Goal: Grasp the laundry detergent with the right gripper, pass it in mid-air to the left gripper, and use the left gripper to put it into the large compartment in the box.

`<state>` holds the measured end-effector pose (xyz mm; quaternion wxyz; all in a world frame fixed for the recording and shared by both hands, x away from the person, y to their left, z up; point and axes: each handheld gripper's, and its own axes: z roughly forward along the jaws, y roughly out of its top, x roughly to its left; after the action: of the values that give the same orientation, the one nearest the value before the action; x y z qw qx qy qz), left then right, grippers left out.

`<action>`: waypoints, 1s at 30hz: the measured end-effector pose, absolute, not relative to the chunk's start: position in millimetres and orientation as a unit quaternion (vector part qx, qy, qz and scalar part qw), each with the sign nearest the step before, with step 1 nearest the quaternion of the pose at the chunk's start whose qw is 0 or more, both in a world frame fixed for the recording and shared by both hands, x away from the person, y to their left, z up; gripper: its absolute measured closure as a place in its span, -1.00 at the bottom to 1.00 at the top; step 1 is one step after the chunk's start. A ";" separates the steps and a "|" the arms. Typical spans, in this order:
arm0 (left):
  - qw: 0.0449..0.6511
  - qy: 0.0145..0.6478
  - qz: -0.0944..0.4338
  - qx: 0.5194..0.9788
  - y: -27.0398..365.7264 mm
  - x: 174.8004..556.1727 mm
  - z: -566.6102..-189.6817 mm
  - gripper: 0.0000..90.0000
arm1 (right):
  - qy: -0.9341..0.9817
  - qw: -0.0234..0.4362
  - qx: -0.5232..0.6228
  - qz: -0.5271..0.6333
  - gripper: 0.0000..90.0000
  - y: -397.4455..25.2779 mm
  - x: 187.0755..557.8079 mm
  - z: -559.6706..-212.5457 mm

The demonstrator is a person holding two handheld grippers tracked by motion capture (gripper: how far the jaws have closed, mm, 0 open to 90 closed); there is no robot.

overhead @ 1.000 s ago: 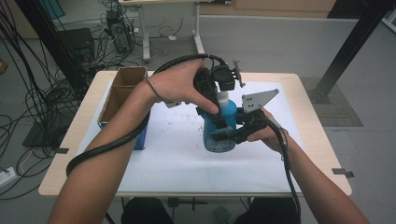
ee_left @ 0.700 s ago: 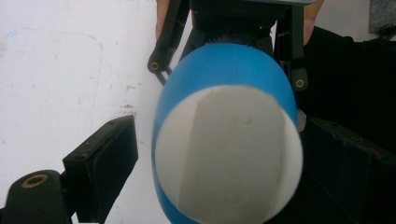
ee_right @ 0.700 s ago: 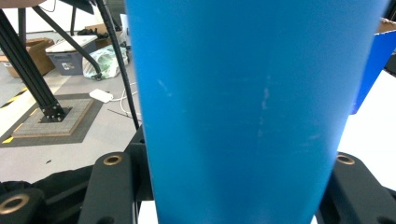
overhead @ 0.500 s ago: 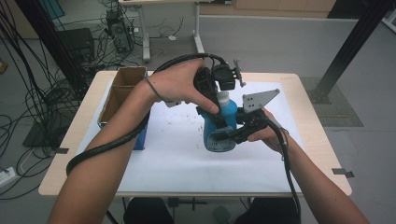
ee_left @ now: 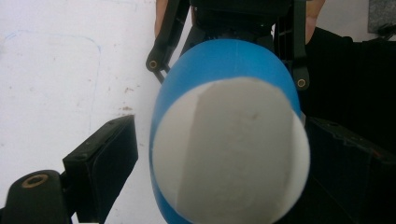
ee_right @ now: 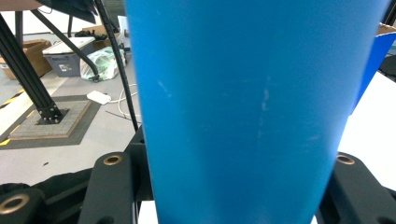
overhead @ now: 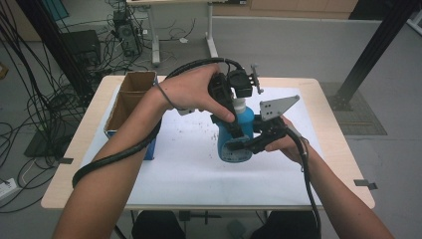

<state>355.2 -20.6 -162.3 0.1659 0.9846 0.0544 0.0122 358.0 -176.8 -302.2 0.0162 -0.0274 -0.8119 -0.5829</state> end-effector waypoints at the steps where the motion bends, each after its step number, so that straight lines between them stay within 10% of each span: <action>1: 0.166 0.054 0.012 0.985 -20.6 355.4 -162.3 -0.74 | -0.812 0.016 -0.028 -0.583 -0.02 -176.7 358.1 -302.4; 30: 0.162 0.057 0.011 0.985 -18.6 354.5 -162.5 -0.74 | -0.814 0.017 -0.025 -0.581 -0.02 -174.0 358.3 -302.8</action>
<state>354.5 -18.6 -162.5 0.1623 0.9851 0.0568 0.0110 358.3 -174.0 -302.8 0.0173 -0.0254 -0.8135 -0.5807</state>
